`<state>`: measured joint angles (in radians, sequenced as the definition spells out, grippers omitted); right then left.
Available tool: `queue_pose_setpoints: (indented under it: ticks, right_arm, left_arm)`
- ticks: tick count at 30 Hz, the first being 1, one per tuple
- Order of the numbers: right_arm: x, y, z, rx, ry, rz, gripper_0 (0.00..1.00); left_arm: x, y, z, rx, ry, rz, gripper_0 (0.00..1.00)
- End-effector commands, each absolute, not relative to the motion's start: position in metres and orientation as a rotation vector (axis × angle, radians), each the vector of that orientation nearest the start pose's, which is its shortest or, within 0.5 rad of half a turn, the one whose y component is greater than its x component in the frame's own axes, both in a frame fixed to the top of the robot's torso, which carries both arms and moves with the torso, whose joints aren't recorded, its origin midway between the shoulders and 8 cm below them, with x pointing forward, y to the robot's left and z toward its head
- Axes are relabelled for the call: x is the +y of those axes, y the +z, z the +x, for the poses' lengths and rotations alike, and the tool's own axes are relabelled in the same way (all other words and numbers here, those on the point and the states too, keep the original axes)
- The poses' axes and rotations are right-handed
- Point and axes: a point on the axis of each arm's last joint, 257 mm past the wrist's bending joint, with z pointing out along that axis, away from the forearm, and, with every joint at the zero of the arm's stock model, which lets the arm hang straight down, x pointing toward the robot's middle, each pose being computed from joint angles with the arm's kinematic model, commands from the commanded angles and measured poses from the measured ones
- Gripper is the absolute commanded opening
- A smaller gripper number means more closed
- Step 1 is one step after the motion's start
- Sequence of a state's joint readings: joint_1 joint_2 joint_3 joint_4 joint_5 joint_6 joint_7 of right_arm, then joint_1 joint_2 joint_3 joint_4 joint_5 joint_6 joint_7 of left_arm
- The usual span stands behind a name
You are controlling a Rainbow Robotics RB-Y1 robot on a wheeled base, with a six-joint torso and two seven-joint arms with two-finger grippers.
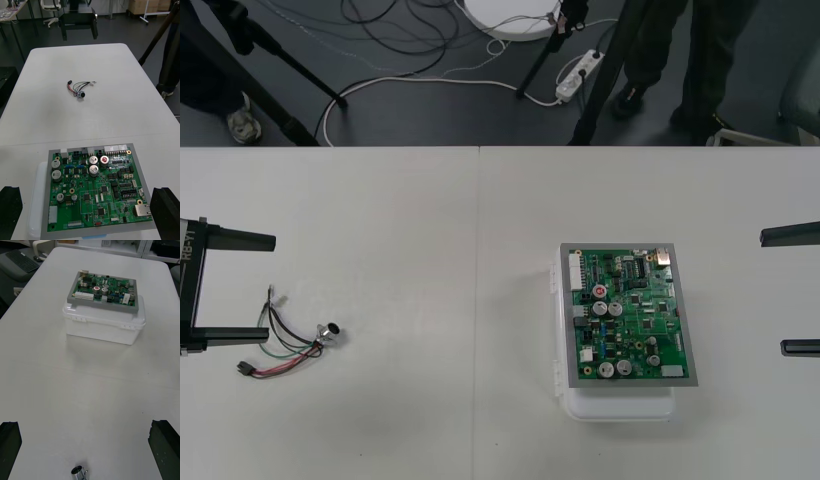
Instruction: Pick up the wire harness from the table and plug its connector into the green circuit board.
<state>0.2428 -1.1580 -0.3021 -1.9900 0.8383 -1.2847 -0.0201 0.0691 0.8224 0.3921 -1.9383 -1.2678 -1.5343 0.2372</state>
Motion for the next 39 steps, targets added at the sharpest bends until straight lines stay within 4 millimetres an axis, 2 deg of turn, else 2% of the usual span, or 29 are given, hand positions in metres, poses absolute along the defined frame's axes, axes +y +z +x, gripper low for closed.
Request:
queue_pose_setpoints:
  ticks: [1,39]
  right_arm:
    - [-0.2269,-0.0792,0.2858,1.361,0.672,-1.506,1.00]
    - [-0.2269,-0.0792,0.2858,1.361,0.672,-1.506,1.00]
  left_arm:
    - [0.2464,-0.1347,0.3129,1.481,-0.542,1.541,1.00]
    - [0.2464,-0.1347,0.3129,1.481,-0.542,1.541,1.00]
